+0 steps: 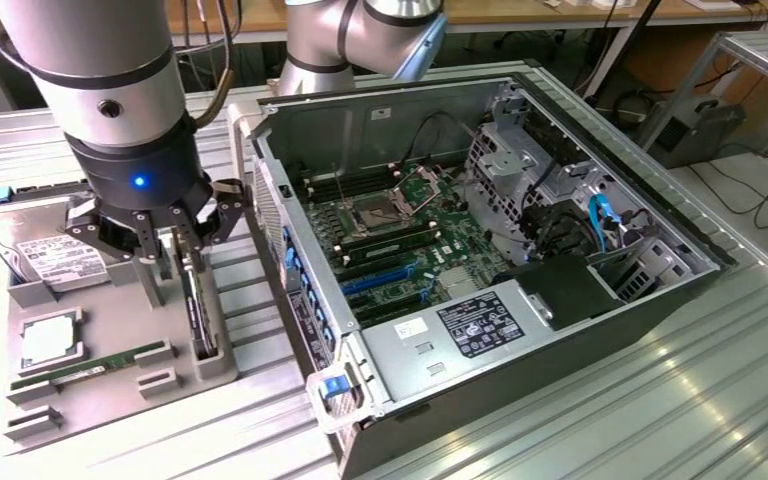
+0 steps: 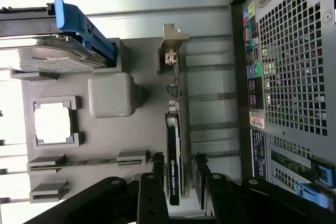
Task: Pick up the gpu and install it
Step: 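Pick up the gpu and move the gpu toward the slot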
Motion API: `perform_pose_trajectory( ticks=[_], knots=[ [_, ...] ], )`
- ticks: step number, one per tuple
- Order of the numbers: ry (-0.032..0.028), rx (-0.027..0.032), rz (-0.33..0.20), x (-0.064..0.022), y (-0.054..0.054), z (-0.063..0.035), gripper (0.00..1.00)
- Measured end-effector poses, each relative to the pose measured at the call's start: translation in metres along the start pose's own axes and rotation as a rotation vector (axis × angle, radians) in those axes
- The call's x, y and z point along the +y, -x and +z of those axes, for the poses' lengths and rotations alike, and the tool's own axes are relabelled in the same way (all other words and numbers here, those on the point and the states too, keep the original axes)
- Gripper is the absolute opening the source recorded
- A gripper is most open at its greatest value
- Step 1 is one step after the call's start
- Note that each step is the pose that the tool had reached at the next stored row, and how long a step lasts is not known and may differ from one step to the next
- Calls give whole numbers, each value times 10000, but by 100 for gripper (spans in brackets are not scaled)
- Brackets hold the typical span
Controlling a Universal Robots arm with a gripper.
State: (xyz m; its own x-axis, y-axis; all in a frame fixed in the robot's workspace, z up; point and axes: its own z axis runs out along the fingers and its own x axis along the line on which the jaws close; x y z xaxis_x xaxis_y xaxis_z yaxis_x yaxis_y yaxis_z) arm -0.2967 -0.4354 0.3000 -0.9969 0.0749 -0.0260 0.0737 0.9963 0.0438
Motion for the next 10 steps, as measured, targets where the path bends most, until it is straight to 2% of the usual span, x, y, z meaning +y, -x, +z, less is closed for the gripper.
perform_pose_trajectory(
  ticks=[10],
  knots=[
    [0,1,0,10,-7,205,36]
  ],
)
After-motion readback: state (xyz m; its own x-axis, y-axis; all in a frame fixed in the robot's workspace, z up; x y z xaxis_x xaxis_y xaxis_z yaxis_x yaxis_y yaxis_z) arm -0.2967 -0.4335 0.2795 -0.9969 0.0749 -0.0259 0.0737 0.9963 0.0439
